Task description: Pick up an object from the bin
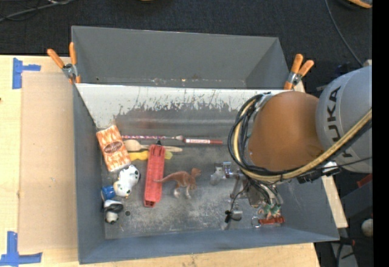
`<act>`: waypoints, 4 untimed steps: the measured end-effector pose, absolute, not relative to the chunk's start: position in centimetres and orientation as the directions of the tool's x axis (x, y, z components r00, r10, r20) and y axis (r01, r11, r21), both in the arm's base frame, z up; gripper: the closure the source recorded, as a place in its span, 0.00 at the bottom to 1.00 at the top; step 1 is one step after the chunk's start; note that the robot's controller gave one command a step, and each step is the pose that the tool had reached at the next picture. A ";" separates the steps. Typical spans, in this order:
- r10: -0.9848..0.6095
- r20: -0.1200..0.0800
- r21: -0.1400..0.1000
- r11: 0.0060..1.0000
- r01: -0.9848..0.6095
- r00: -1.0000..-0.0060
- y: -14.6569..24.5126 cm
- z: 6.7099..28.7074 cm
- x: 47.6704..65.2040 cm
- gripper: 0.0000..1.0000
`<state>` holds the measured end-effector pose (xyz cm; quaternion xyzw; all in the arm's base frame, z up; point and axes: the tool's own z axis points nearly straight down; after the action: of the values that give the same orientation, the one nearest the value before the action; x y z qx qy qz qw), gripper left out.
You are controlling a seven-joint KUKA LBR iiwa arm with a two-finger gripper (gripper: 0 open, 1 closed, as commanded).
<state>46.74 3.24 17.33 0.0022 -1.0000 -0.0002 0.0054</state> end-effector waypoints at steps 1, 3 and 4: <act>-0.003 0.002 0.001 1.000 -0.003 -1.000 3.2 17.7 46.9 0.00; 0.222 -0.001 0.003 0.975 0.222 -0.975 -1.4 8.6 51.3 0.00; 0.069 0.001 0.003 0.998 0.069 -0.998 4.1 11.8 56.8 0.00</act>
Offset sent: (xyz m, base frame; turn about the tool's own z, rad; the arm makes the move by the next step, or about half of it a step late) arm 0.0578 -0.0181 -0.0633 0.1162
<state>56.78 4.15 11.75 -0.0347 -0.9994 -0.0014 0.0004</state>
